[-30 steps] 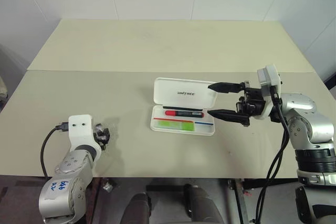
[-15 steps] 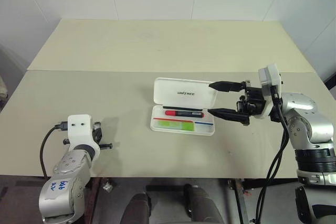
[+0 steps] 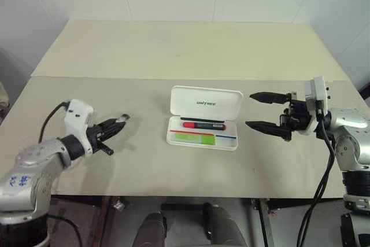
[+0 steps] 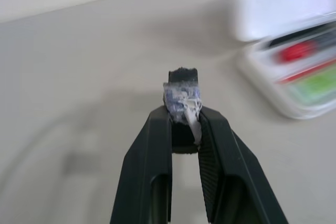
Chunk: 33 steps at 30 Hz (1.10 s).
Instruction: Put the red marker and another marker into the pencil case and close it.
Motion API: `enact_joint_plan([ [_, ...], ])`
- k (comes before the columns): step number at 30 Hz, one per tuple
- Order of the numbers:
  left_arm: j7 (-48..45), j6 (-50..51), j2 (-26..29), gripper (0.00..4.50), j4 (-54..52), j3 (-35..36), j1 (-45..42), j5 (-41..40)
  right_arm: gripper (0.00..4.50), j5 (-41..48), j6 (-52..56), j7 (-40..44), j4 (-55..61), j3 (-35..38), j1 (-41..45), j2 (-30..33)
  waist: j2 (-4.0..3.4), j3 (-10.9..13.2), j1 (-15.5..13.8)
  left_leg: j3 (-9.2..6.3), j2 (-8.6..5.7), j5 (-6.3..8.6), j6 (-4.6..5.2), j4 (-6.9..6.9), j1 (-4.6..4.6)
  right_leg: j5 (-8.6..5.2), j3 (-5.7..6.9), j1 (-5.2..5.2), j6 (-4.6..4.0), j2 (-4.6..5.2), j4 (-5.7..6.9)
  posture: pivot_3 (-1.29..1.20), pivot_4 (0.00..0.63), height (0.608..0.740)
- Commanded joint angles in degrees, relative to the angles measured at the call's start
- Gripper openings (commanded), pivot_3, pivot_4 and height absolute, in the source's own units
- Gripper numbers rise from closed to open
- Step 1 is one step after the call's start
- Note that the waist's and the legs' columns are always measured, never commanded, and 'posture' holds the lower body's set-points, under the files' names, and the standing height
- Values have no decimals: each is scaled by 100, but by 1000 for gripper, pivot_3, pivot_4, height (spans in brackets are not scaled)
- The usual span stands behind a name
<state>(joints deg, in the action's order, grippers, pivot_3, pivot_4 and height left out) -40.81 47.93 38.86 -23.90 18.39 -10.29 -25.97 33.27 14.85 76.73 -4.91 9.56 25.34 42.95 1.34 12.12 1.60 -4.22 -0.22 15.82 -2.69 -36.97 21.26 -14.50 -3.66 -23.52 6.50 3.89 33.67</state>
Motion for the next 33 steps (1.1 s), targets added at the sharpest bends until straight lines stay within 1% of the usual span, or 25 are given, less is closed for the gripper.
enact_joint_plan([
  [1, -639, -700, 238, 368, 285, -598, -373, 51, 4500, -38, -191, -48, 106, 267, -124, 156, -1, 0, 2, 1, 0, 0, 0, 3, 0, 0, -1, -1, 0, 0, -1, 0, 150, 740],
  [3, -691, -964, 256, 368, 454, -843, -545, 185, 4500, -26, -199, -88, 89, 313, -197, 168, -1, 0, 7, 1, 2, 2, 2, 10, 0, -1, -1, -2, 1, 0, -2, 0, 150, 740],
  [5, -883, -1192, 152, 368, 703, -1361, -962, 298, 4500, -61, -226, -222, 85, 405, -363, 180, -1, 1, 3, 3, 5, 3, 2, 21, 0, -1, -3, -9, 2, -3, 0, 0, 150, 740],
  [9, -1458, -1584, -128, 368, 1170, -2142, -1779, 320, 4500, -17, -150, -497, 391, 574, -728, 157, -1, 1, -14, 3, 5, 3, 2, 26, -1, 2, -3, -13, 8, -6, 11, 0, 150, 740],
  [11, -1657, -1705, -241, 368, 1359, -2420, -2080, 373, 4500, 15, -134, -575, 531, 663, -934, 185, -2, 1, -21, 3, 3, 3, 2, 24, 1, 34, -3, -13, 66, -5, 10, 0, 150, 740],
  [14, -1845, -1974, -397, 368, 1645, -2752, -2410, 550, 4500, 27, -142, -689, 631, 833, -1198, 222, -1, 2, 0, 4, 1, 3, 3, 24, 1, 36, -5, -12, 71, -4, 6, 0, 150, 740],
  [18, -2022, -2292, -830, 368, 2096, -3100, -2873, 701, 4500, -7, -160, -848, 764, 1012, -1594, 233, -1, 2, -4, 6, 2, 4, 5, 24, -1, 37, -9, -13, 76, -10, 9, 0, 150, 740],
  [23, -2186, -2656, -1319, 368, 2546, -3486, -3185, 940, 4500, -13, -204, -975, 912, 1164, -2018, 208, -1, 2, -3, 7, 3, 4, 5, 15, -2, 37, -16, -10, 76, -14, 10, 0, 150, 740],
  [27, -2329, -2843, -1703, 368, 2984, -3760, -3414, 1135, 4500, 143, -72, -1186, 1201, 1256, -2180, 170, 1, 4, 0, 8, 2, 4, 6, 0, 3, 35, -22, -9, 74, -17, 9, 0, 150, 740],
  [30, -2464, -3233, -2013, 368, 3489, -3976, -3640, 1350, 4500, 203, 0, -1359, 1513, 1277, -2310, 154, 4, 5, -5, 14, 2, 3, 7, -8, 1, 30, -32, -6, 65, -22, 8, 0, 150, 740],
  [33, -2498, -3423, -2260, 368, 3934, -4059, -3819, 1501, 4500, 273, 83, -1498, 1786, 1366, -2473, 136, 7, 7, -4, 16, 1, 2, 8, -10, 0, 23, -38, -3, 52, -24, 4, 0, 150, 740],
])
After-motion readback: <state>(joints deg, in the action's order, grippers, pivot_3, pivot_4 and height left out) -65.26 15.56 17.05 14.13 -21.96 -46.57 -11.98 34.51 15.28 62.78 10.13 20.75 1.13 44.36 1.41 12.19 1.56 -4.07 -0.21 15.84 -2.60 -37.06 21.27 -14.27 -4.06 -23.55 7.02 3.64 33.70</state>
